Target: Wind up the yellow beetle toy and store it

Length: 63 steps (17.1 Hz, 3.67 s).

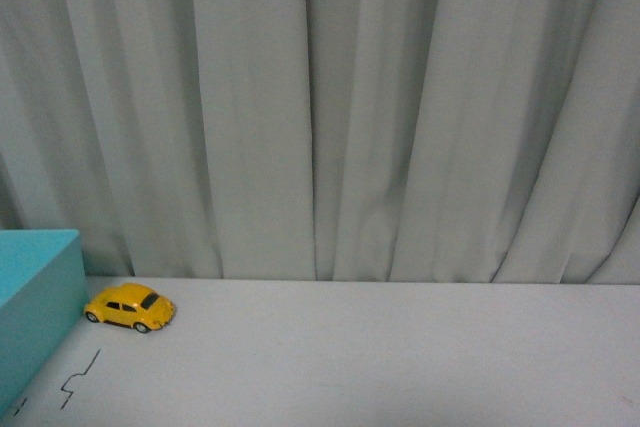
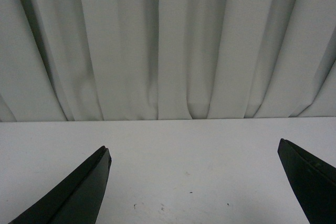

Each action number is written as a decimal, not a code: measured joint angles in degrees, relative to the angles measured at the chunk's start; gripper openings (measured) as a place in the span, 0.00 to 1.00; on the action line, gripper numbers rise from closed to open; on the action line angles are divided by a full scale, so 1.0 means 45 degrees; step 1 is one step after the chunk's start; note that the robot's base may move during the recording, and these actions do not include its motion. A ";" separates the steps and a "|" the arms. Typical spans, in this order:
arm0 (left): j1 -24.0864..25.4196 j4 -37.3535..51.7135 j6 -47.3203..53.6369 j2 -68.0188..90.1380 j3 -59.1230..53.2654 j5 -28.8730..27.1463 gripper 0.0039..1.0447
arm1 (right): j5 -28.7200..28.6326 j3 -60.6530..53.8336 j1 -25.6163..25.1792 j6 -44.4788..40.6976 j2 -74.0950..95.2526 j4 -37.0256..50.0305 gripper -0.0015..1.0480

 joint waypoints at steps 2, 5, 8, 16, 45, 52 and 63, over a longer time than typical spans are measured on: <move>0.1370 0.2778 0.0228 0.2778 0.0627 0.1248 0.94 | -0.0005 0.0000 0.0000 0.0000 0.0000 0.0005 0.94; 0.2409 0.5600 0.1870 0.6926 0.2307 0.2535 0.94 | 0.0000 0.0000 0.0000 0.0000 0.0010 -0.0005 0.94; 0.2754 0.6407 0.3755 0.9695 0.4279 0.3521 0.94 | 0.0000 0.0000 0.0000 0.0000 0.0010 -0.0005 0.94; 0.0889 0.1107 1.5907 1.6883 1.3012 0.5644 0.94 | 0.0000 0.0000 0.0000 0.0000 0.0010 0.0000 0.94; 0.0194 -0.3128 2.3649 2.4562 1.8637 0.1826 0.94 | 0.0000 0.0000 0.0000 0.0000 0.0010 0.0000 0.94; 0.0491 -0.2837 2.3052 2.4723 1.8884 0.1511 0.72 | 0.0000 0.0000 0.0000 0.0000 0.0010 0.0000 0.94; -0.0418 -0.3633 2.6219 2.4023 1.8724 0.4367 0.31 | 0.0000 0.0000 0.0000 0.0000 0.0010 0.0000 0.94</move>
